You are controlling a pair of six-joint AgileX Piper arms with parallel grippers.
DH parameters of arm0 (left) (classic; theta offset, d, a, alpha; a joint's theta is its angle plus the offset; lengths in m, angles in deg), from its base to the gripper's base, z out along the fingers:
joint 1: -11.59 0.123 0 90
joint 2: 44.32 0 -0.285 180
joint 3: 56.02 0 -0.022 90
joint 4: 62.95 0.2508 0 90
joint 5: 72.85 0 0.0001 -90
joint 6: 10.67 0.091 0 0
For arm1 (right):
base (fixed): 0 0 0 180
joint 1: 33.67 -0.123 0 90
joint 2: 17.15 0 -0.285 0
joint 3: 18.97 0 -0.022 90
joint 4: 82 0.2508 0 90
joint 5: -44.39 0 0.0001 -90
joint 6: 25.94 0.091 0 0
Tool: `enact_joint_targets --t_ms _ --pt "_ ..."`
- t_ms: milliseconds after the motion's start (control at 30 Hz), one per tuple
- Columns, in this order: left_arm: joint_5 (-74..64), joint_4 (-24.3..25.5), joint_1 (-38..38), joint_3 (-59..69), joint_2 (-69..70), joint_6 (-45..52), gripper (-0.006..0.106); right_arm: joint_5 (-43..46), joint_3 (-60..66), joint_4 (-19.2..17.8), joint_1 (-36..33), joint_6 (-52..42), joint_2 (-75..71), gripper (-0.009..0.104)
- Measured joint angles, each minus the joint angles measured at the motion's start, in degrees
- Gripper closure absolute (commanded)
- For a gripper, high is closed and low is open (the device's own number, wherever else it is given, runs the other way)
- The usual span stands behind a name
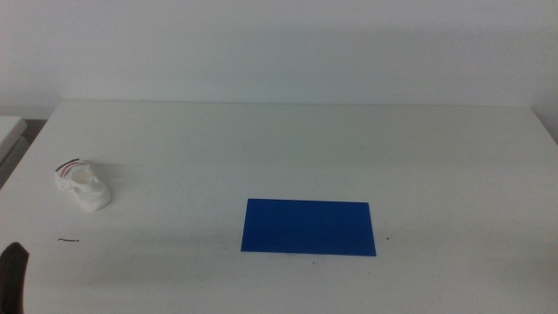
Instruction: Use one arm to grab the shoe from the table and place it on the mat.
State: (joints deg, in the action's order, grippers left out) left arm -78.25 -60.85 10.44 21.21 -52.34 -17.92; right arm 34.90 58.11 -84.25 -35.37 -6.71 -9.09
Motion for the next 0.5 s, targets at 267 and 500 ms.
enact_joint_targets --t_ms 267,500 --pt "-20.2 0.0 0.5 -23.0 -21.8 0.0 0.007 0.0 0.0 0.0 0.0 0.0 0.0 0.016" --pt "-39.2 2.1 0.5 -47.1 -46.5 -6.0 0.007 0.0 0.0 0.0 0.0 0.0 0.0 0.016"
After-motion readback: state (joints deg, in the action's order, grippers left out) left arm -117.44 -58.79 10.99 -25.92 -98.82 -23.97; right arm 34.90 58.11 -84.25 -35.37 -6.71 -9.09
